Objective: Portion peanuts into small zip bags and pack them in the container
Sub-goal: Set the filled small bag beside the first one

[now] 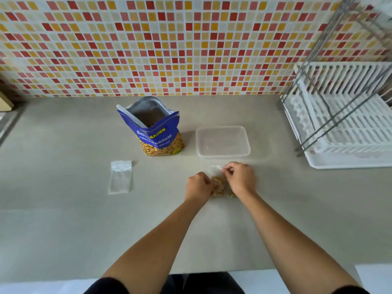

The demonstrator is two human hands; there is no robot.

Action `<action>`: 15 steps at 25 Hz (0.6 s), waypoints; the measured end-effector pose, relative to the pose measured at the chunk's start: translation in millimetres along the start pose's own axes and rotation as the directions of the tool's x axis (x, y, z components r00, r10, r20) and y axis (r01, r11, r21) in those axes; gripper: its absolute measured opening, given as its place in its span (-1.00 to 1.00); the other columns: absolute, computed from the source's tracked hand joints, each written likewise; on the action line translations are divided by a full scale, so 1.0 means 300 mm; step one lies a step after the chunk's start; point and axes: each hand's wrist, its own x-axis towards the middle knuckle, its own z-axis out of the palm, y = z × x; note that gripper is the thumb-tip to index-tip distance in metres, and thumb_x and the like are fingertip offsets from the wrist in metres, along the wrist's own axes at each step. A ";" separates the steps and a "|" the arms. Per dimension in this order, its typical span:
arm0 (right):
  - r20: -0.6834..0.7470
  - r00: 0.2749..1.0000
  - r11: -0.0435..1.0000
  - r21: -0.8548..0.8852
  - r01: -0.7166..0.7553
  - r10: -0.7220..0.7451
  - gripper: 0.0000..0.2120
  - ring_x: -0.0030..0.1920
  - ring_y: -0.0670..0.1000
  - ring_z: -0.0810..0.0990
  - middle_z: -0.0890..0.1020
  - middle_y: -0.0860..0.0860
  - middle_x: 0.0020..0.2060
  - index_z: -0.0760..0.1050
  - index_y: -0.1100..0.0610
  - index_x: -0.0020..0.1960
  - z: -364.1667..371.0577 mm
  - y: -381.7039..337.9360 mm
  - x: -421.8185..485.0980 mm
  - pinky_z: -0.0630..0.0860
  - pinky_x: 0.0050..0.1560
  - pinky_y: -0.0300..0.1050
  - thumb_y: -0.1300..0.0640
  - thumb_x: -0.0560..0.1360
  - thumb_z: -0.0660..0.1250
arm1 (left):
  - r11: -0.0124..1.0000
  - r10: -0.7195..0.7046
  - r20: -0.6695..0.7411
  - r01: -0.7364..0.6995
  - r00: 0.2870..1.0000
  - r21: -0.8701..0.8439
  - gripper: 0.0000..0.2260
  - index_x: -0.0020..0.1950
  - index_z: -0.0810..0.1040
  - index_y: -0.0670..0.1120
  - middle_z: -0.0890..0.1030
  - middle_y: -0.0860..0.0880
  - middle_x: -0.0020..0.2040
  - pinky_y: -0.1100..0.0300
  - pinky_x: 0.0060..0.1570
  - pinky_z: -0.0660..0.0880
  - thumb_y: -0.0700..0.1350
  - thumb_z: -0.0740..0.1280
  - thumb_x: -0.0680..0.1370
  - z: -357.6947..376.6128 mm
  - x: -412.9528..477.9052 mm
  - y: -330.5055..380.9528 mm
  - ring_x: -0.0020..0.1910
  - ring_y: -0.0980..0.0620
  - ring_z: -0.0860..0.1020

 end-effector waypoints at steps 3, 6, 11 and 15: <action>0.015 0.999 0.994 -0.099 0.051 -0.050 -0.87 -0.02 0.15 0.59 0.68 0.05 -0.11 0.60 0.06 -0.07 0.019 0.008 0.007 0.52 -0.09 -0.07 0.03 0.43 0.39 | 0.989 0.009 0.001 -0.009 1.000 0.145 -0.85 -0.06 0.58 -0.17 0.64 -0.18 -0.04 0.11 -0.04 0.52 -0.10 0.35 0.46 0.011 0.006 -0.001 -0.01 -0.17 0.59; -0.032 0.995 0.993 -0.075 0.089 -0.091 -0.76 0.04 0.17 0.54 0.62 0.08 -0.04 0.55 0.13 0.04 0.011 0.004 0.003 0.50 -0.02 -0.03 0.05 0.42 0.39 | 0.987 -0.001 -0.006 0.002 1.000 0.164 -0.77 -0.01 0.55 -0.18 0.62 -0.16 -0.03 0.12 -0.08 0.49 -0.03 0.33 0.46 -0.005 0.004 -0.005 -0.02 -0.17 0.57; -0.120 0.954 0.958 0.041 0.283 -0.276 -0.89 -0.15 0.17 0.58 0.62 0.11 -0.21 0.53 0.17 -0.12 0.046 -0.132 -0.055 0.49 -0.20 -0.04 0.13 0.43 0.35 | 0.994 -0.005 -0.095 0.015 0.995 0.107 -0.77 -0.01 0.55 -0.17 0.63 -0.17 -0.04 0.06 -0.05 0.54 -0.01 0.34 0.49 -0.162 0.037 -0.075 -0.03 -0.18 0.58; 0.020 0.903 0.902 0.075 0.426 -0.428 -0.93 -0.19 0.21 0.60 0.63 0.14 -0.22 0.52 0.18 -0.14 0.211 -0.300 -0.148 0.51 -0.23 -0.02 0.17 0.45 0.33 | 0.993 -0.066 -0.255 0.089 0.965 0.077 -0.82 -0.03 0.57 -0.20 0.63 -0.20 -0.06 0.10 -0.09 0.49 -0.10 0.33 0.50 -0.344 0.037 -0.188 -0.04 -0.19 0.57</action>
